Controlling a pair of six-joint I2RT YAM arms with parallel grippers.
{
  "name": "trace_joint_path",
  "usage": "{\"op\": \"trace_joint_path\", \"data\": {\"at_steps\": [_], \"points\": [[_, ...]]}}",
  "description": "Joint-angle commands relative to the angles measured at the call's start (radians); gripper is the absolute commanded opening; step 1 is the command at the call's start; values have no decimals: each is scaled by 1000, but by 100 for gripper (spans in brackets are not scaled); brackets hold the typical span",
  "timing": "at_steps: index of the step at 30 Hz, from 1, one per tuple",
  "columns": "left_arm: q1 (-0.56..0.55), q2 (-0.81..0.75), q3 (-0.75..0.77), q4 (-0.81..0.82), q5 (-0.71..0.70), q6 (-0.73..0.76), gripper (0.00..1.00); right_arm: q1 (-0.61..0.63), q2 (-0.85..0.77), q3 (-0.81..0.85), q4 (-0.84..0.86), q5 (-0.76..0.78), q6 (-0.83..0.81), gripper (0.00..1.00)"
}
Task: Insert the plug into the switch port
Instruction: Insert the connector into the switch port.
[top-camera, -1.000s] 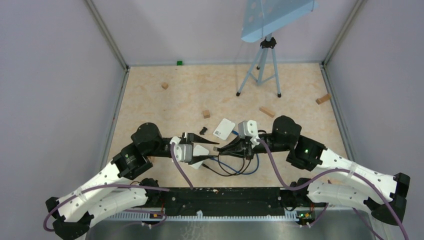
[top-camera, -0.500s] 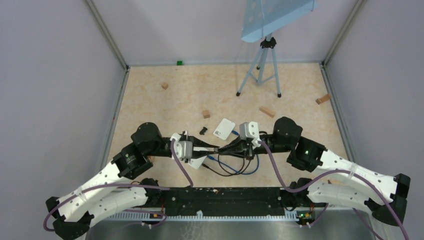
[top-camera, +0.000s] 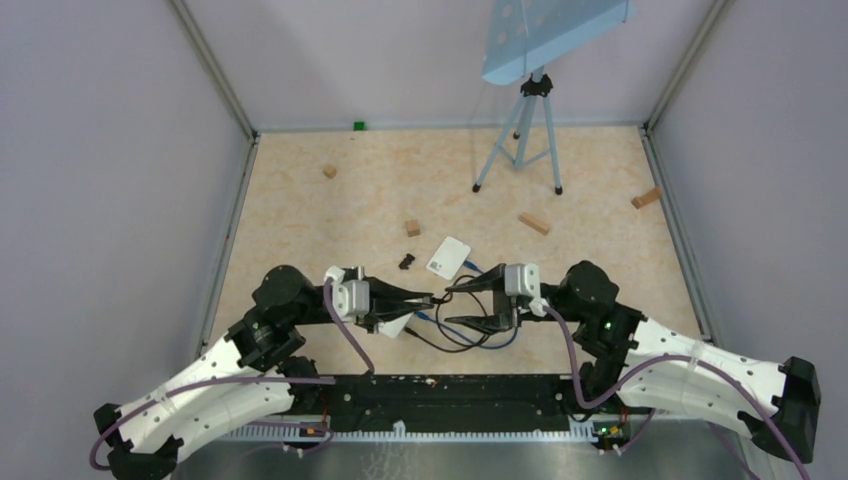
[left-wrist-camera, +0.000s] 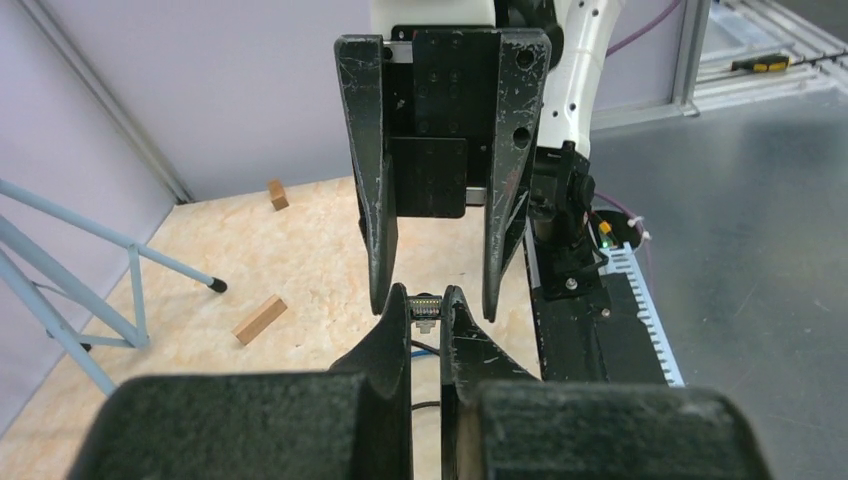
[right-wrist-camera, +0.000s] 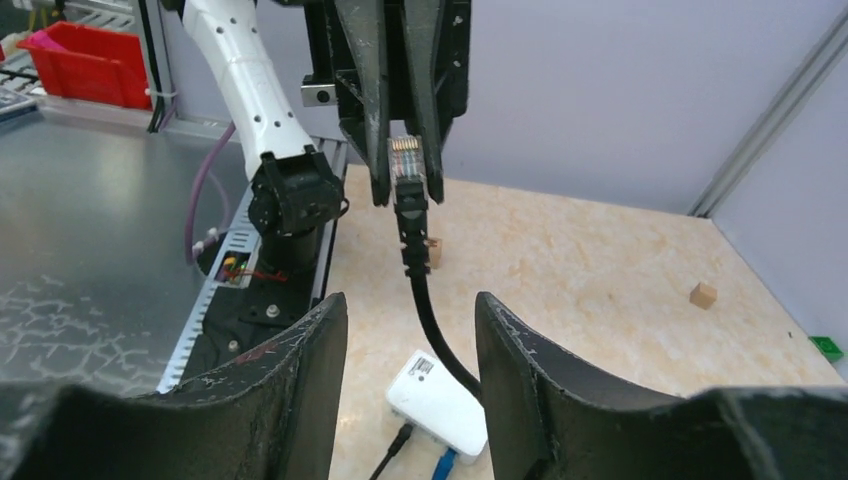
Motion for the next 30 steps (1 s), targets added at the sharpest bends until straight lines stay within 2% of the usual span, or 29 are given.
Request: {"op": "trace_joint_path", "data": {"at_steps": [1,4,13,25,28,29,30], "points": [[-3,-65,-89,256,-35,-149,0,-6,-5,-91,412,28,95,49],[-3,-73,-110,286,-30,-164,0,-5,21,-146,593,53,133,48],[-3,-62,-120,310,-25,-198,0,-6,143,-120,749,-43,199,44],[-3,-56,-125,308,-19,-187,0,-5,177,-116,777,-63,216,26],[-3,-54,-127,309,-16,-188,0,-5,177,-120,784,-63,216,14],[-3,-55,-129,311,-18,-190,0,-5,176,-122,785,-58,216,1],[-4,-55,-133,316,-29,-196,1,-5,176,-122,778,-52,216,0]]}}
